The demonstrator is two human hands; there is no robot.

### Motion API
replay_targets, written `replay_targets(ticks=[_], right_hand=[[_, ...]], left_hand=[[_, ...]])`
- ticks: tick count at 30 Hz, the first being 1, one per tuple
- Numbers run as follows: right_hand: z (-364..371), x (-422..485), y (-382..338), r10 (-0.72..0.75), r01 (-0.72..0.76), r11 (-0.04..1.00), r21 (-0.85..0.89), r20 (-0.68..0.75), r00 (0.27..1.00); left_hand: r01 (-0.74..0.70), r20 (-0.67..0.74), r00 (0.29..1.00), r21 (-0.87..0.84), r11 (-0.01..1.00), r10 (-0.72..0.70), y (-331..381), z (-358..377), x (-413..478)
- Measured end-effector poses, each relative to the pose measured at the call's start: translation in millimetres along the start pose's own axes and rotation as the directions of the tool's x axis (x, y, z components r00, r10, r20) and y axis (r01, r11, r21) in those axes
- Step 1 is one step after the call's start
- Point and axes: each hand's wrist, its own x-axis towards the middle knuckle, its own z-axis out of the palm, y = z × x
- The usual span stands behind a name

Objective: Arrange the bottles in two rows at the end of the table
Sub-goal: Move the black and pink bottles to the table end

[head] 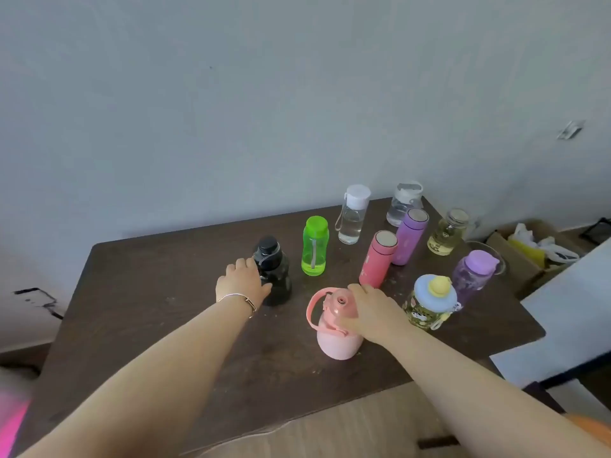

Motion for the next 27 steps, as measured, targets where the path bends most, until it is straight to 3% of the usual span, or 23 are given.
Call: replay_targets(ticks=[5, 8, 13, 19, 24, 27], right_hand=[[13, 6, 2, 0.042, -0.043, 0.998, 0.039, 0.030, 0.999], [21, 9, 4, 0.046, -0.046, 0.995, 0.084, 0.004, 0.999], [25, 12, 5, 0.065, -0.068, 0.989, 0.129, 0.023, 0.998], [27, 16, 7, 0.092, -0.091, 0.961, 0.261, 0.011, 0.996], [26, 21, 9, 0.089, -0.084, 0.951, 0.296, -0.003, 0.996], [27, 24, 11, 0.077, -0.069, 0.949, 0.306, -0.014, 0.997]], left_hand=[[0.124, -0.059, 0.987, -0.286, 0.950, -0.146, 3, 12, 19], [0.160, -0.104, 0.971, -0.385, 0.909, -0.215, 7, 20, 21], [0.249, -0.061, 0.946, -0.496, 0.832, -0.319, 10, 25, 25], [0.157, -0.012, 0.976, -0.651, 0.742, -0.218, 4, 32, 42], [0.168, 0.028, 0.971, -0.787, 0.594, -0.237, 0, 36, 46], [0.176, 0.028, 0.965, -0.805, 0.567, -0.260, 1, 36, 44]])
